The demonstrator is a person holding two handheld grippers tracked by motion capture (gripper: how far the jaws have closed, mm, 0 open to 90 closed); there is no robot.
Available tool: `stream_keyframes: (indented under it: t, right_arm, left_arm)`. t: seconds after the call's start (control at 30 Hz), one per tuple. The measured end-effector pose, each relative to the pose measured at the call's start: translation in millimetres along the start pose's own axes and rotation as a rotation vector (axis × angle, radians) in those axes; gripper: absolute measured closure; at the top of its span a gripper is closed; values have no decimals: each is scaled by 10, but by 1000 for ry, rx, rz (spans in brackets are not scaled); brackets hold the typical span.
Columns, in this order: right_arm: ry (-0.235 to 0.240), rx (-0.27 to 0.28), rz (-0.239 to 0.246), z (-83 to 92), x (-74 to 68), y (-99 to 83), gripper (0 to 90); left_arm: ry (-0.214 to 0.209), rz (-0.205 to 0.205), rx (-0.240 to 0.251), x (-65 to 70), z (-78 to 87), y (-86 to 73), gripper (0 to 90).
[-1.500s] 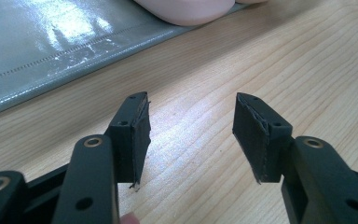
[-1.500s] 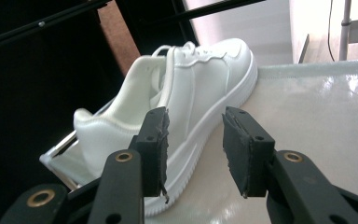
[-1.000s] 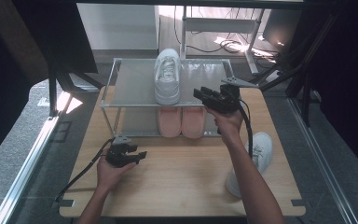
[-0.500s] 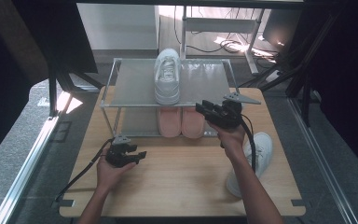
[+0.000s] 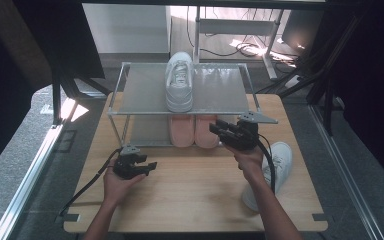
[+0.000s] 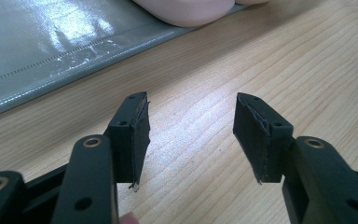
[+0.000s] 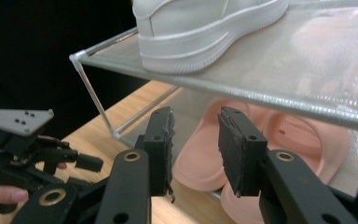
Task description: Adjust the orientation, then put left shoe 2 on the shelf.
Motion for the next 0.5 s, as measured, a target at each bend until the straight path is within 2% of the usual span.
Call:
stream_keyframes:
  t: [0.33,0.5]
  right_arm:
    - [-4,-36,20,64,-46,-126,709]
    - [-9,-89,42,98,-84,-241,778]
  left_arm:
    - [2,7,5,0,20,-1,466]
    - [-2,9,1,6,6,-6,466]
Point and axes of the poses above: each handheld gripper's, and its own axes: z roughly backward along the jaws, y roughly out of its top, x roughly to its right, the point moved 2 cm from there along -z, roughly forward along the jaws, and after that the axes turned 9 degrees about -x, right-handed, at the moved point
